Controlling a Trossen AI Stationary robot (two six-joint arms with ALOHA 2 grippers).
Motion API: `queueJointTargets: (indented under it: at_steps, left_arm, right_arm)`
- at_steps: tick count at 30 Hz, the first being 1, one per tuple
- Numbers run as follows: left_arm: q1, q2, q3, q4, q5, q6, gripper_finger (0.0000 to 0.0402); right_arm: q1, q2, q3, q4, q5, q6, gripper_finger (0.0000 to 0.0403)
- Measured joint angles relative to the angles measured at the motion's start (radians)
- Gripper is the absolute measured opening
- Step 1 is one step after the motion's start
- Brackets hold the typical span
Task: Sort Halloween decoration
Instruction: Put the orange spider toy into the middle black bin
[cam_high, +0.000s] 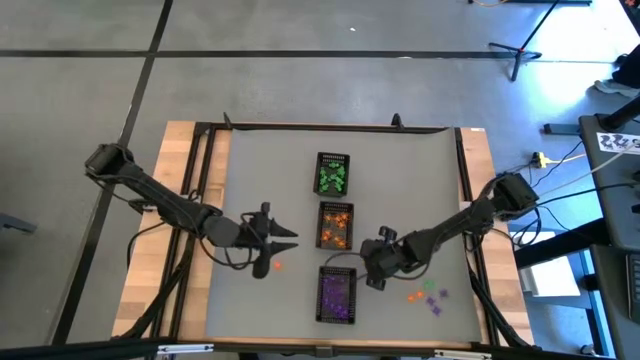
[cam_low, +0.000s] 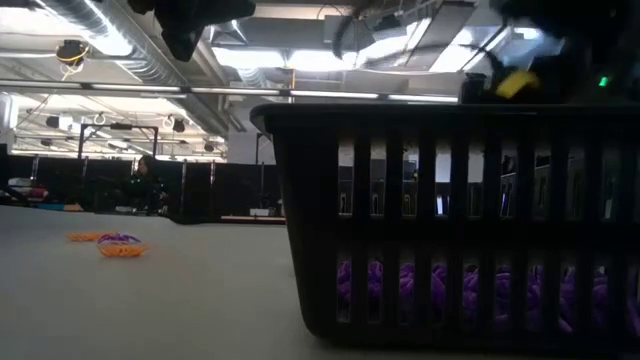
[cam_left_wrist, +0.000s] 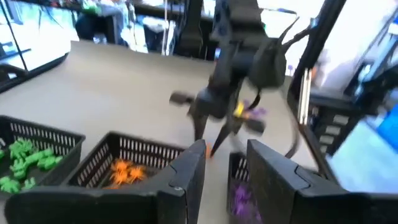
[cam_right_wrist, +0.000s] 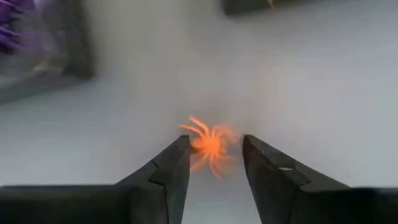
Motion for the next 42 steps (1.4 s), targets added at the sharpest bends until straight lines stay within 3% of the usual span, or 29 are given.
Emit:
queueJointTargets:
  at_steps: [8,17,22,26,31,38,42]
  left_arm:
    - [0.000,0.001,-0.009,0.036,-0.020,0.000,0.0111]
    - [0.000,0.001,-0.009,0.032,-0.018,0.000,0.0111]
    - [0.000,0.001,-0.009,0.031,-0.018,0.001,0.0111]
    - [0.000,0.000,-0.009,0.030,-0.018,0.001,0.0111]
    - [0.000,0.001,-0.009,0.030,-0.018,0.001,0.0111]
    - [0.000,0.001,-0.009,0.026,-0.018,0.001,0.0111]
    - [0.000,0.001,-0.009,0.022,-0.017,0.001,0.0111]
  right_arm:
    - [-0.047,0.029,-0.048,0.092,-0.037,-0.010,0.0153]
    - [-0.050,0.020,-0.049,0.084,-0.034,-0.020,0.0048]
    - [-0.050,-0.028,-0.048,0.064,-0.029,-0.021,0.0031]
    - [-0.050,-0.089,-0.035,0.060,-0.050,-0.025,0.0052]
    - [-0.049,-0.087,-0.038,0.030,-0.075,-0.018,0.0112]
    - [-0.049,-0.006,-0.034,0.072,-0.107,0.014,0.0206]
    - [-0.048,0.040,-0.029,0.085,-0.081,0.014,0.0221]
